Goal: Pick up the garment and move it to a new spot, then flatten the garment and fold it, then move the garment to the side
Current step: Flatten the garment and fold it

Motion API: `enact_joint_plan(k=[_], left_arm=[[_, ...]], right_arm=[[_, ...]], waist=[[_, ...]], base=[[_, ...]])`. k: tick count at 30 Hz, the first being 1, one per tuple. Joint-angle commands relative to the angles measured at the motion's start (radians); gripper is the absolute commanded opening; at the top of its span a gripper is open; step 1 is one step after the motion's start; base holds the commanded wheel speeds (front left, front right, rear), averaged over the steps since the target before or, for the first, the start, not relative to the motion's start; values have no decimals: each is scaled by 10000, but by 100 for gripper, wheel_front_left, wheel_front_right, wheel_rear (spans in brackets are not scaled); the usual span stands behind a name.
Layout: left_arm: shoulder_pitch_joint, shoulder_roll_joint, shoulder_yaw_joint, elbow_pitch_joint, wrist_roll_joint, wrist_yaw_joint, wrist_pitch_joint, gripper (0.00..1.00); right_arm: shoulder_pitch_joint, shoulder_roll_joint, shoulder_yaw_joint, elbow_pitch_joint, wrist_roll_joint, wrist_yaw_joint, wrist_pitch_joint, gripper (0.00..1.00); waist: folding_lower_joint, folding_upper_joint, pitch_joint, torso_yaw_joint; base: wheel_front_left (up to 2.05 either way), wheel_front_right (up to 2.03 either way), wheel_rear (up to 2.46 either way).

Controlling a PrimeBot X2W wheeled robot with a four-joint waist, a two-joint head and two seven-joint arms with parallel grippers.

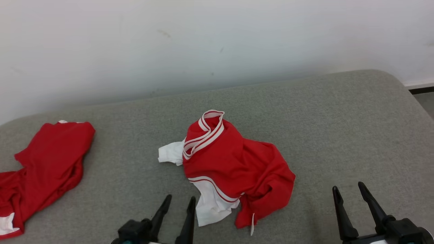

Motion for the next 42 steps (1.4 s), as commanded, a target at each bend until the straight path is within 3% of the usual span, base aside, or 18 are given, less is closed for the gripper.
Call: enact_joint_plan(k=[1, 7, 17, 26, 27, 28, 29, 35, 42], left_arm=[[-308, 41, -62, 168, -137, -14, 127, 100], [-1127, 44, -582, 1605, -89, 26, 1026, 100], [-1692, 133, -485, 3147, 24, 1102, 1689, 100], [-1988, 139, -369, 3779, -331, 1129, 1641, 100], [-2025, 132, -402, 3869, -378, 1063, 1691, 74], [-2080, 126, -424, 3956, -417, 1052, 1688, 31], [-2116, 115, -455, 4056, -471, 984, 1679, 0], [-2473, 70, -125, 4069, -1374, 619, 925, 0], [-2683, 54, 563, 3006, -2616, 307, 161, 0]], right_arm=[[-143, -7, -8, -7, 58, -22, 7, 100], [-237, 70, -21, -33, 93, -22, 9, 100], [-355, 162, -125, -113, 118, -22, 9, 100], [-488, 199, -147, -187, 72, -22, 9, 100], [-522, 199, -139, -192, 65, -22, 9, 100], [-548, 203, -130, -194, 56, -22, 9, 100], [-562, 206, -124, -193, 48, -22, 9, 100], [-475, 200, -241, -180, -4, -22, 9, 100], [-375, 211, -182, -119, 0, -22, 9, 100]], waist=[[1, 0, 91, -229], [1, 0, 335, -916], [1, 0, 679, -1743], [1, 0, 960, -1947], [1, 0, 989, -1960], [1, 0, 1019, -1974], [1, 0, 1044, -1984], [1, 0, 1084, -1846], [1, 0, 921, -1347]], base=[[0, 0, 0], [0, 0, 0], [0, 0, 0], [0, 0, 0], [0, 0, 0], [0, 0, 0], [0, 0, 0], [0, 0, 0], [0, 0, 0]])
